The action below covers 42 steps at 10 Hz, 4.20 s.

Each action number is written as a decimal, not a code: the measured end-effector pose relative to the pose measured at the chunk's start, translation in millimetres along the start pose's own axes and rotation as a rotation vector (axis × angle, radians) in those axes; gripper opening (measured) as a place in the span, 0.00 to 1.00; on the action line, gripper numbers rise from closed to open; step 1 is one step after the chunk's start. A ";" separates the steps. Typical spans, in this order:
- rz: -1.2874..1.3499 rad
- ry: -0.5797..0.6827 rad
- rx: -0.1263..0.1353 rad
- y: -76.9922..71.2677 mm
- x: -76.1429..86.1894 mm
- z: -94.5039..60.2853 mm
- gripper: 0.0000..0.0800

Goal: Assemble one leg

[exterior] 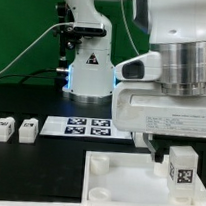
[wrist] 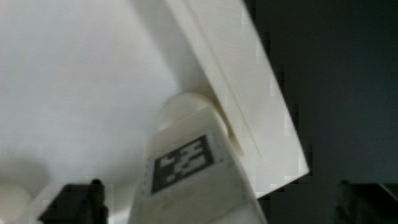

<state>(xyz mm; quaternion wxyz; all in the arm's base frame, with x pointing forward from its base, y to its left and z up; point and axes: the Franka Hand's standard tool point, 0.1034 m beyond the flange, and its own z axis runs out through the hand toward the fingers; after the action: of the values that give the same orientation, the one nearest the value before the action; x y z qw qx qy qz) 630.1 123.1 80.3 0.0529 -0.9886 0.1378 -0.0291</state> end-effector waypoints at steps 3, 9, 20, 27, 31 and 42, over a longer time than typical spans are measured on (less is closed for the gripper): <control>-0.204 -0.003 -0.015 0.1 5.1 -1.4 0.78; 0.248 -0.004 -0.011 3.4 5.3 -0.4 0.38; 1.264 -0.042 0.037 1.6 0.5 4.4 0.66; 0.297 -0.021 0.021 2.4 1.8 2.9 0.81; -0.037 -0.012 -0.019 6.6 5.2 3.3 0.66; 1.354 -0.028 0.006 6.5 2.4 5.8 0.37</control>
Offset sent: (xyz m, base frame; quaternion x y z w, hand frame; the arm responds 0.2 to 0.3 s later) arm 0.0000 0.0000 0.0000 0.0000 0.0000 0.0000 1.0000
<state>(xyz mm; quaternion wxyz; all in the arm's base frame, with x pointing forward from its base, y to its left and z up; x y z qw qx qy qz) 631.0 116.7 74.0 0.0639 -0.6845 0.7258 0.0231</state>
